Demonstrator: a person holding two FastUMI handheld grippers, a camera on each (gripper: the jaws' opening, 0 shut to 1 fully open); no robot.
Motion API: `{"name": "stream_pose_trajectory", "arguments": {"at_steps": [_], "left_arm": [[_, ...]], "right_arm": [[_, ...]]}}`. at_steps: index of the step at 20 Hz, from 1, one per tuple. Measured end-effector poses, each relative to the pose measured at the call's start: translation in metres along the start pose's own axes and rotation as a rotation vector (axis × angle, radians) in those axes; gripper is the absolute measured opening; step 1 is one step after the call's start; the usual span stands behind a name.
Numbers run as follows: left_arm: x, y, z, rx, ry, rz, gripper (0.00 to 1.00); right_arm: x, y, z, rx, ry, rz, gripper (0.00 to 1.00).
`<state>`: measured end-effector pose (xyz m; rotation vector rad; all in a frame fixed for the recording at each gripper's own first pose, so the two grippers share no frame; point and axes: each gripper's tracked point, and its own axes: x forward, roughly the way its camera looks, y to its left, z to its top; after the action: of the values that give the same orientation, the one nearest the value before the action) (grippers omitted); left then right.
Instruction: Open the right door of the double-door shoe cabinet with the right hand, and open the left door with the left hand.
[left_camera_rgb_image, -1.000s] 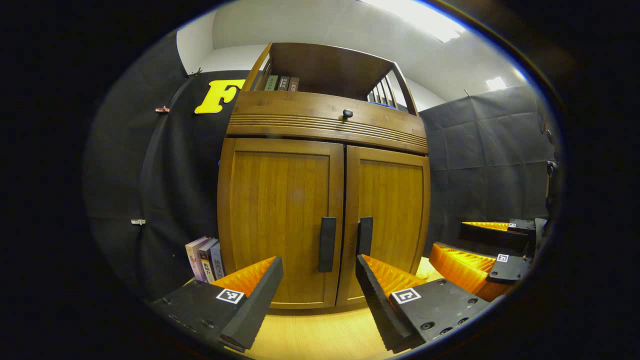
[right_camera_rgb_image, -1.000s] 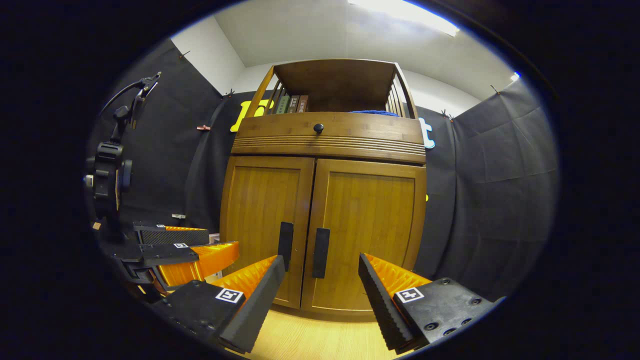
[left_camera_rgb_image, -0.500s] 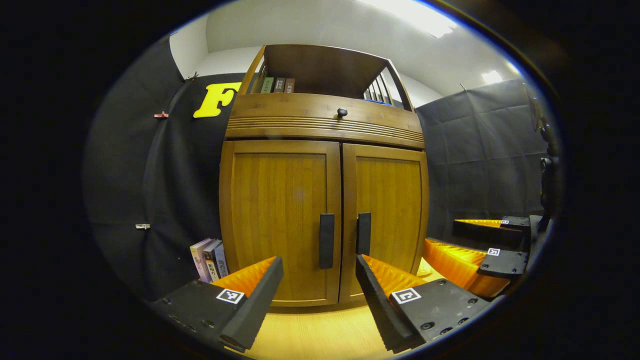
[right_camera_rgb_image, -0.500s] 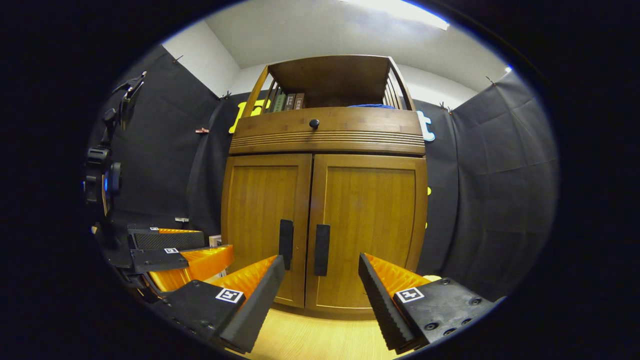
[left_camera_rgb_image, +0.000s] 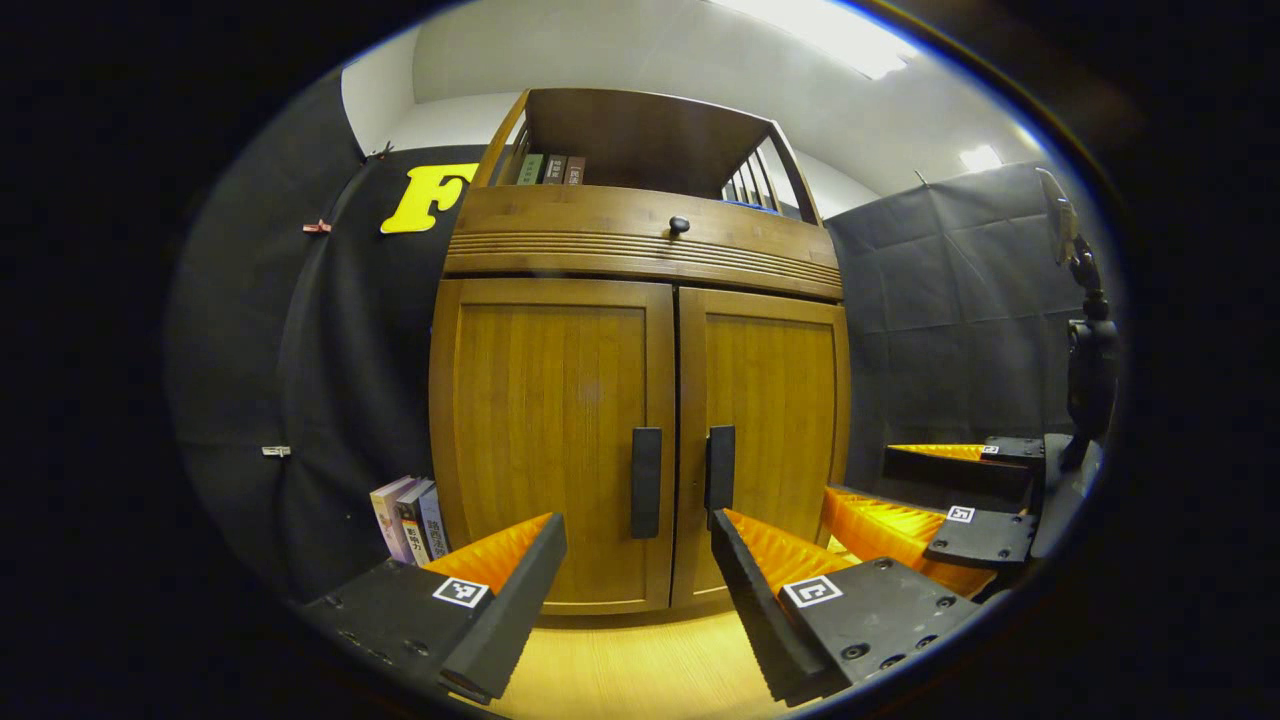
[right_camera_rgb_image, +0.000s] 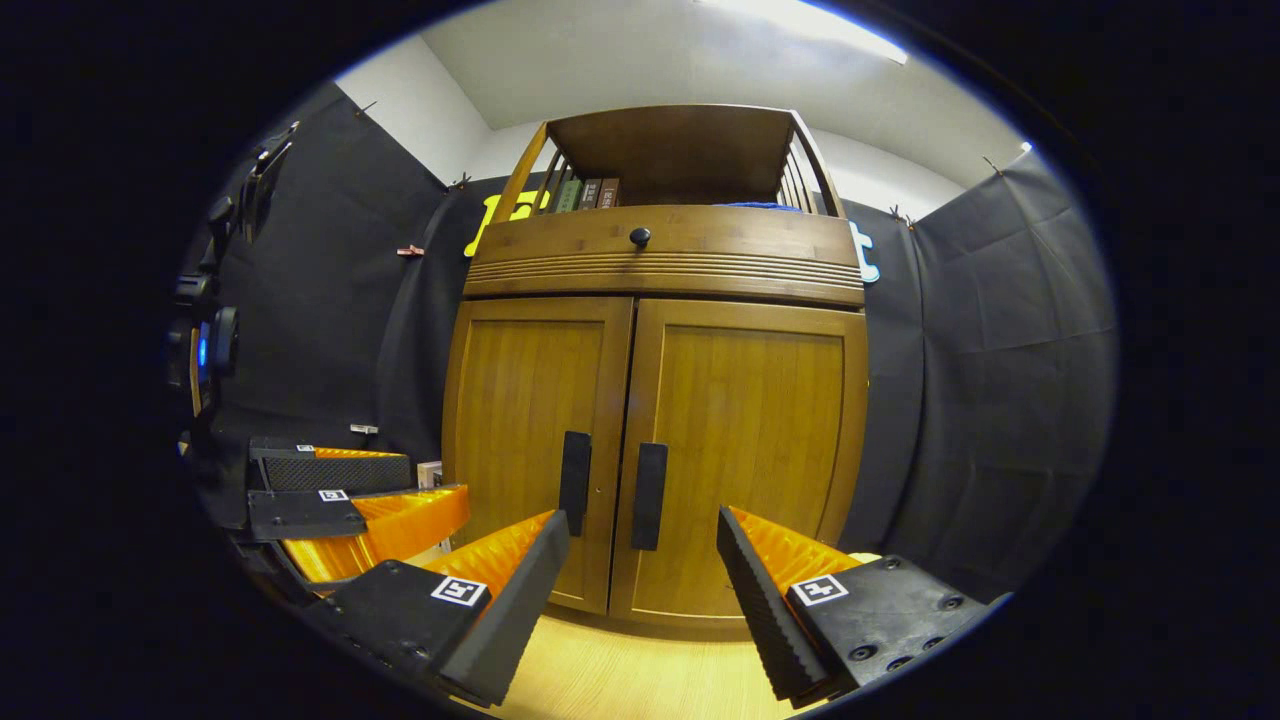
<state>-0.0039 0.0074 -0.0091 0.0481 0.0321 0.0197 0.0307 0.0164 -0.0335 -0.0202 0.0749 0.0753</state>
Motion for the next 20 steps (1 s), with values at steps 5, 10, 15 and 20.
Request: {"name": "stream_pose_trajectory", "arguments": {"at_steps": [5,10,15,20], "left_arm": [[-0.001,0.011,-0.004,-0.010,0.001,-0.002,0.91],[-0.006,0.020,-0.007,0.001,-0.006,-0.015,0.91],[-0.010,0.025,-0.014,0.003,-0.001,-0.032,0.91],[-0.011,0.027,-0.016,0.017,0.003,-0.056,0.90]], "right_arm": [[0.022,0.003,-0.003,0.006,0.000,-0.015,0.94],[0.059,0.002,-0.014,0.005,0.010,-0.055,0.94],[0.103,0.005,-0.036,0.005,0.040,-0.080,0.94],[0.142,-0.001,-0.063,0.006,0.072,-0.124,0.95]]}}
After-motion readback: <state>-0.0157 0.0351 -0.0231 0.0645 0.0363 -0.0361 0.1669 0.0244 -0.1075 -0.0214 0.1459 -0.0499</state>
